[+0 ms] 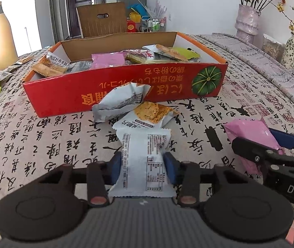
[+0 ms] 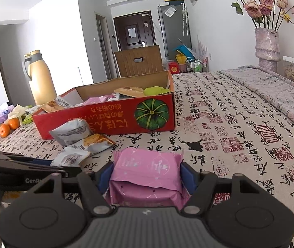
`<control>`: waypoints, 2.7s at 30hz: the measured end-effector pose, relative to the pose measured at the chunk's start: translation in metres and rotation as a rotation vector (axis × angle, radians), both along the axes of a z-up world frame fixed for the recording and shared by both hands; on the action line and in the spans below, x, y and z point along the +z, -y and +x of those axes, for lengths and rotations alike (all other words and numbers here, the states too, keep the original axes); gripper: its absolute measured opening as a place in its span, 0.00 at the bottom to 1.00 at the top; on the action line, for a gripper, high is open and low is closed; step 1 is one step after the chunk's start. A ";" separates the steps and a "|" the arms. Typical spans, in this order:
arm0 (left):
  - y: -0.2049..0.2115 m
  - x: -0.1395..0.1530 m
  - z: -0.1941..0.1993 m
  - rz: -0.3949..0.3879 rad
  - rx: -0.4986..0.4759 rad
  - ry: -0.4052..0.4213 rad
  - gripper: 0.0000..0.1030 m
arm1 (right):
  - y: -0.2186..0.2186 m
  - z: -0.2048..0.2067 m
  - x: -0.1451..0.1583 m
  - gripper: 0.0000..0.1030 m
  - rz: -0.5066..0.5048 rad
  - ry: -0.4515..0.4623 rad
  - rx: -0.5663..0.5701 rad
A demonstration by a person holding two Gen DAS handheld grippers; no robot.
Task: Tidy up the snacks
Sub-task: 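Lift both held packets and carry them toward the box, then lower both packets into the box and open both tools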
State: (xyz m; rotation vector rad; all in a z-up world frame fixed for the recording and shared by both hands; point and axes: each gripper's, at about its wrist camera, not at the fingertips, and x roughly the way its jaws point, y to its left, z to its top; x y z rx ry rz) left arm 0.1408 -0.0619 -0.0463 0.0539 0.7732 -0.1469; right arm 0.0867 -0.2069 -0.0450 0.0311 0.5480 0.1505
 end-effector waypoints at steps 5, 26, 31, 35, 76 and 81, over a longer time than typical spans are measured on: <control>-0.001 0.006 -0.008 -0.006 0.005 0.024 0.42 | -0.002 -0.006 0.003 0.66 -0.006 0.009 0.005; -0.016 0.046 -0.019 -0.034 0.031 0.160 0.42 | -0.021 -0.010 0.033 0.66 -0.032 0.110 0.036; -0.022 0.057 -0.007 -0.034 0.045 0.193 0.42 | -0.024 0.001 0.043 0.66 -0.037 0.142 0.039; -0.026 0.067 0.004 -0.032 0.055 0.223 0.42 | -0.027 0.013 0.051 0.66 -0.036 0.167 0.040; -0.061 0.057 0.137 -0.061 0.163 0.214 0.46 | -0.052 0.172 0.046 0.68 -0.038 0.143 0.043; -0.065 0.063 0.129 -0.069 0.199 0.254 0.70 | -0.047 0.170 0.047 0.85 -0.020 0.152 0.029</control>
